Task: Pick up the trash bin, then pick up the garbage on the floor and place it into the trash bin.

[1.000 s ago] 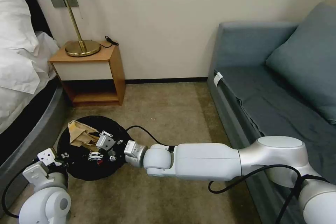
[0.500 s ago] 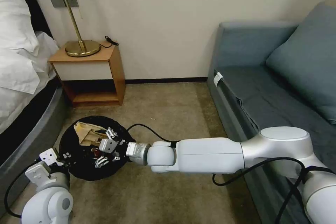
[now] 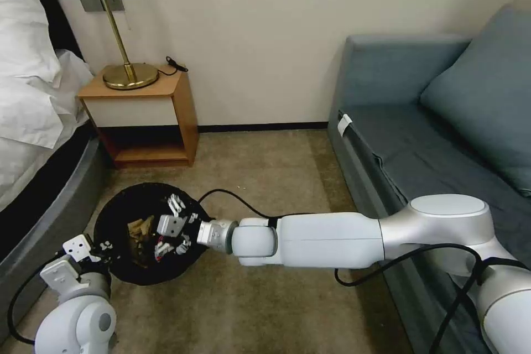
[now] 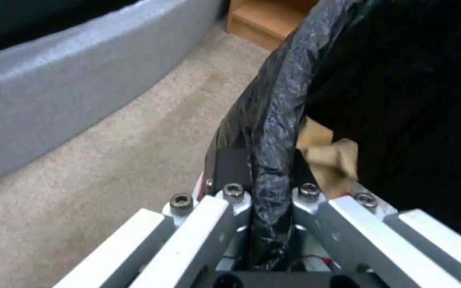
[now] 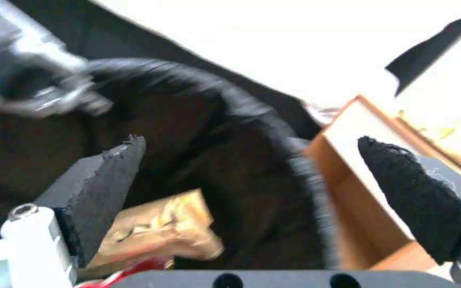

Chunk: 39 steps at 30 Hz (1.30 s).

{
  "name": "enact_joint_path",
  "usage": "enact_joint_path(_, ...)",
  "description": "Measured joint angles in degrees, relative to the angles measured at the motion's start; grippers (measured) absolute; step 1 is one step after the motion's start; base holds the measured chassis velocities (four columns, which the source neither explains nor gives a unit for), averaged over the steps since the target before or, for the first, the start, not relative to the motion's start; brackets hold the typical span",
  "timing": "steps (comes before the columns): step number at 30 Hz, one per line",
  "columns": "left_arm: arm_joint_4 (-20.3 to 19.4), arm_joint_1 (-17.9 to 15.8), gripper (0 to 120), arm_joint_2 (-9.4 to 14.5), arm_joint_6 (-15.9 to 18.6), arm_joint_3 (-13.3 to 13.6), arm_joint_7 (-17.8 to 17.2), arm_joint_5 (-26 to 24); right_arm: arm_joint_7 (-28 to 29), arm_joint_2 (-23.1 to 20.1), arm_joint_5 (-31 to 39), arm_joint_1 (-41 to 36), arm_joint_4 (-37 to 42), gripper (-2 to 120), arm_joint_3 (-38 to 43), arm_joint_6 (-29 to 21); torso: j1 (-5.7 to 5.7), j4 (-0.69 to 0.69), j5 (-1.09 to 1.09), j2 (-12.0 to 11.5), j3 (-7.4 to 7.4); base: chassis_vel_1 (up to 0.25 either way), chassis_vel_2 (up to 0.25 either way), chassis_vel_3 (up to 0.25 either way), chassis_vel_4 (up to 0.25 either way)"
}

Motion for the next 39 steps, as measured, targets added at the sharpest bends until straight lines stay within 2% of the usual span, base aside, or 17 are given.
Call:
enact_joint_path(6,0.5,-0.1,3,0.2,0.7,-0.1,-2.3,-4.9,0.8,-1.7,0.0,-0.1,1.3,100,3.7,-0.4,0.00,-0.01,0.00,0.0,0.00,0.000,0.000,0.000,0.000)
enact_joint_path(10,2.0,-0.2,3,0.4,1.8,-0.4,-5.8,-12.6,1.2,-4.3,-0.3,-0.9,2.9,100,7.3,-0.5,0.00,-0.01,0.00,0.0,0.00,0.000,0.000,0.000,0.000)
enact_joint_path(11,2.0,-0.2,3,0.4,1.8,-0.4,-5.8,-12.6,1.2,-4.3,-0.3,-0.9,2.9,100,7.3,-0.5,0.00,-0.01,0.00,0.0,0.00,0.000,0.000,0.000,0.000)
enact_joint_path(15,4.3,-0.4,3,0.7,2.6,-0.8,-8.7,-18.6,1.2,-8.0,-0.9,-1.9,4.5,100,9.4,-0.4,0.00,-0.01,0.00,0.0,0.00,0.000,0.000,0.000,0.000)
enact_joint_path(23,8.5,-1.1,3,1.1,4.1,-0.9,-11.5,-25.9,1.2,-13.6,-1.4,-3.8,6.0,100,12.9,0.1,0.00,-0.02,0.00,0.0,0.00,0.000,0.000,0.000,0.000)
enact_joint_path(28,10.8,-1.6,3,1.2,4.0,-0.8,-11.7,-26.4,1.1,-15.8,-1.8,-5.0,6.8,100,14.8,0.4,0.00,-0.01,0.05,0.0,-0.01,0.000,0.000,0.000,0.000)
enact_joint_path(32,11.0,-1.6,3,1.2,4.0,-0.7,-11.3,-26.0,1.0,-17.2,-2.1,-6.1,7.3,100,16.6,0.5,0.00,0.00,0.05,0.0,-0.01,0.000,0.000,0.000,0.000)
enact_joint_path(33,11.0,-1.5,3,1.2,3.8,-0.6,-10.6,-25.3,1.0,-17.6,-2.2,-6.6,7.5,100,17.3,0.5,0.00,0.00,0.03,0.0,-0.01,0.000,0.000,0.000,0.000)
enact_joint_path(35,10.8,-1.0,11,1.2,3.2,-0.5,-8.0,-23.1,1.0,-18.4,-2.3,-7.3,7.9,100,18.5,0.5,0.00,-0.01,-0.03,0.0,-0.01,0.000,0.000,0.000,0.000)
enact_joint_path(36,10.8,-1.0,11,1.2,3.2,-0.5,-8.0,-23.1,1.0,-18.4,-2.3,-7.3,7.9,100,18.5,0.5,0.00,-0.01,-0.03,0.0,-0.01,0.000,0.000,0.000,0.000)
enact_joint_path(39,10.0,-0.1,25,1.2,1.6,-0.5,-3.2,-18.2,1.0,-19.8,-2.6,-8.9,9.0,100,20.7,0.5,0.00,-0.01,-0.02,0.0,0.00,0.000,0.000,0.000,0.000)
